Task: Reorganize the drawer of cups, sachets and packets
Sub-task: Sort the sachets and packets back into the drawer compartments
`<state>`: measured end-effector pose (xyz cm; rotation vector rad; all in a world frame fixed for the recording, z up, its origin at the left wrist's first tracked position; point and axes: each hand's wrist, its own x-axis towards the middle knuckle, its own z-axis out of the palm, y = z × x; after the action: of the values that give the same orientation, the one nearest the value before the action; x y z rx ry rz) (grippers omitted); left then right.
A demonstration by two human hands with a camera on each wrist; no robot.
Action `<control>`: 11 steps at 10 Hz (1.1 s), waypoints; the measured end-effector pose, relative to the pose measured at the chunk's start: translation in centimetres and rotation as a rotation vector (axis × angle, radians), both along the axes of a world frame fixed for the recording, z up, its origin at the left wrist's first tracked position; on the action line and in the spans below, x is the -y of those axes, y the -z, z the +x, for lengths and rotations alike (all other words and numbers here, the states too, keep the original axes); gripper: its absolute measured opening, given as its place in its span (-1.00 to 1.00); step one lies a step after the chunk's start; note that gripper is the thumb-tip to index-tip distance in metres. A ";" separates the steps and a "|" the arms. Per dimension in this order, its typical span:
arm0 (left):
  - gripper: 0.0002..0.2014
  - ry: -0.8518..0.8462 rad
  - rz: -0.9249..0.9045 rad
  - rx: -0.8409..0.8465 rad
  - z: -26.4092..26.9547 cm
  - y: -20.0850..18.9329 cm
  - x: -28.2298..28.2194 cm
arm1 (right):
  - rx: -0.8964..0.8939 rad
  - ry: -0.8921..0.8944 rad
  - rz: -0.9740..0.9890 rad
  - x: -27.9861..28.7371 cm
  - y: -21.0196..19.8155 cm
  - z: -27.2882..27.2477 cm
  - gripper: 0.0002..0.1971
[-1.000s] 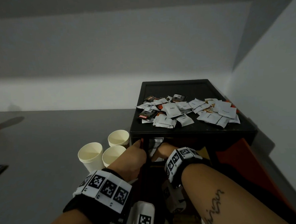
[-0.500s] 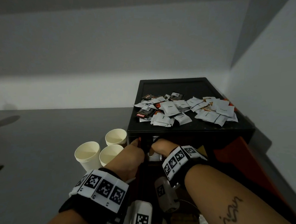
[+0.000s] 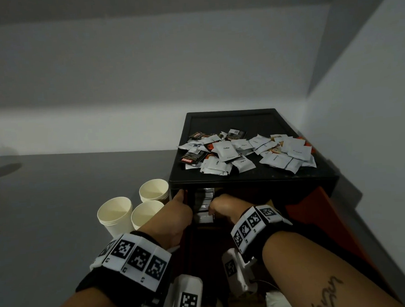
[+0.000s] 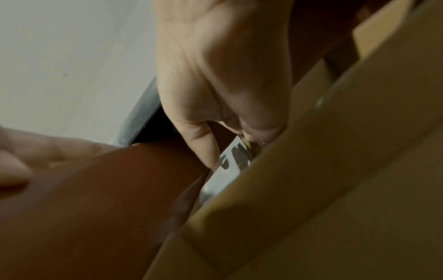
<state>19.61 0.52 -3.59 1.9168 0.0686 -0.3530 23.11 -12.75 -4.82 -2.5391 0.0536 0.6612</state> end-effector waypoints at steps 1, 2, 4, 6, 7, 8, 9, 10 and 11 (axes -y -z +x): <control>-0.32 -0.005 0.051 0.013 0.2 -0.3 0.0 | 0.021 0.006 0.011 1.1 -0.8 -0.6 -0.62; -0.36 0.011 0.061 -0.011 -0.1 -0.8 0.1 | 0.014 0.042 -0.001 2.5 -3.3 -2.3 -0.57; -0.61 -0.114 -0.052 -0.055 -1.0 -3.6 1.2 | 0.442 0.154 0.015 9.1 -8.3 -4.0 -0.83; -0.37 -0.009 -0.079 0.001 -0.7 -7.0 4.6 | 0.528 0.322 -0.265 14.3 -8.6 -1.2 -0.53; -0.43 0.105 -0.009 0.074 0.1 -7.9 6.7 | 0.468 0.241 -0.284 14.7 -8.2 0.7 -0.47; -0.57 0.177 0.128 0.245 2.1 -9.0 8.6 | 0.423 0.157 -0.347 14.3 -8.9 2.2 -0.47; -0.61 0.147 0.317 0.409 5.1 -10.2 10.2 | 0.372 0.103 -0.427 13.7 -9.1 4.4 -0.45; -0.60 0.162 0.671 0.438 8.2 -9.7 10.9 | 0.272 0.047 -0.507 13.2 -9.3 6.1 -0.37; -0.53 0.219 0.895 0.351 9.8 -8.4 11.6 | 0.241 -0.019 -0.549 11.9 -9.3 6.9 -0.50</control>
<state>29.40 -11.04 4.78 2.8581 -0.2611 -0.1207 29.97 -24.64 4.47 -3.1329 0.1437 0.3759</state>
